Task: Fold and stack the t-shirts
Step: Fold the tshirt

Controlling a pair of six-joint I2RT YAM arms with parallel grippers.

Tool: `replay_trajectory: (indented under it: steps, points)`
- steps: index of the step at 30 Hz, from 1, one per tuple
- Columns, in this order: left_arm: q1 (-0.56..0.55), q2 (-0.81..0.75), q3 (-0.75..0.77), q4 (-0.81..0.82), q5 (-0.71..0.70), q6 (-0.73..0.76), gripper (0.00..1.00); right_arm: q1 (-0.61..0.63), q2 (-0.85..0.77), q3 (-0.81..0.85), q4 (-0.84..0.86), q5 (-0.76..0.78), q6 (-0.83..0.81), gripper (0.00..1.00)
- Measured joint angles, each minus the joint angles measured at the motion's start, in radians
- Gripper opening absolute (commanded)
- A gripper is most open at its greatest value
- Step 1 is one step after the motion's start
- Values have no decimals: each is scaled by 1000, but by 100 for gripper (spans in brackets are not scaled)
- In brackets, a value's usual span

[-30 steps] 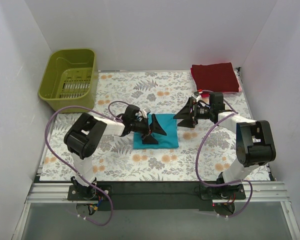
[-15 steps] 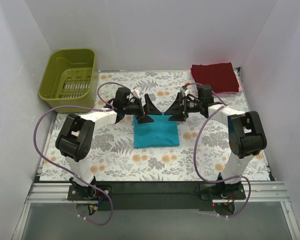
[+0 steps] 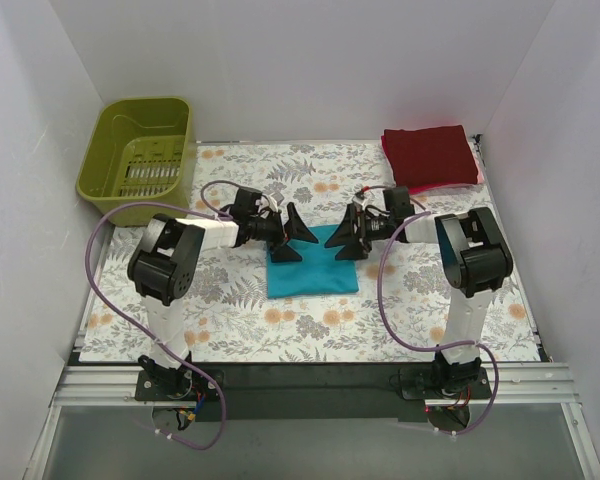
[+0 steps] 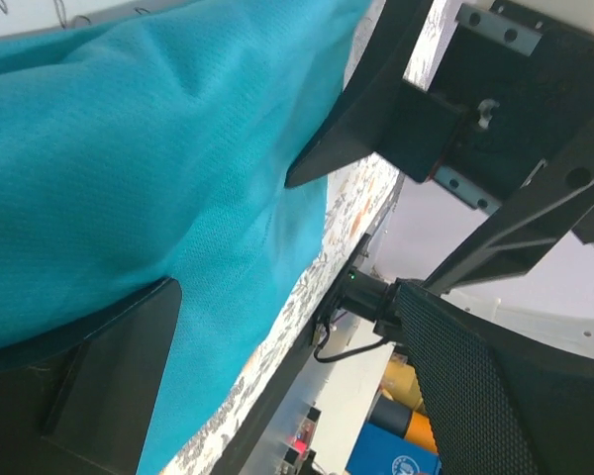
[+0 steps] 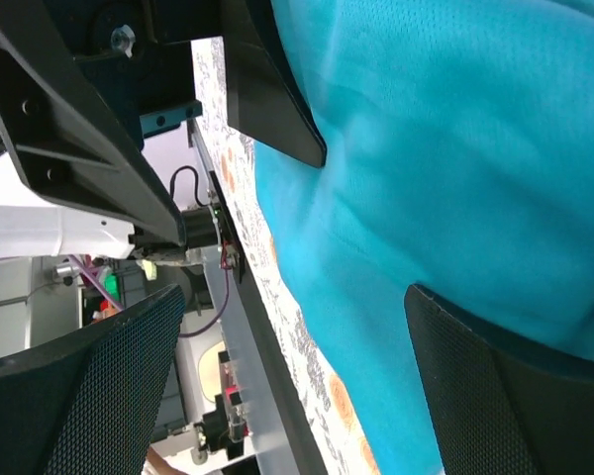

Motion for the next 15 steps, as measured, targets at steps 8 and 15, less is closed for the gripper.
replay_trajectory:
  steps: [8, 15]
  points:
    - [30, -58, 119, -103, 32, 79, 92, -14, -56, 160, -51, -22, -16, 98]
    - [85, -50, 144, -98, 14, 109, 92, -14, 1, 268, -18, -40, 4, 98]
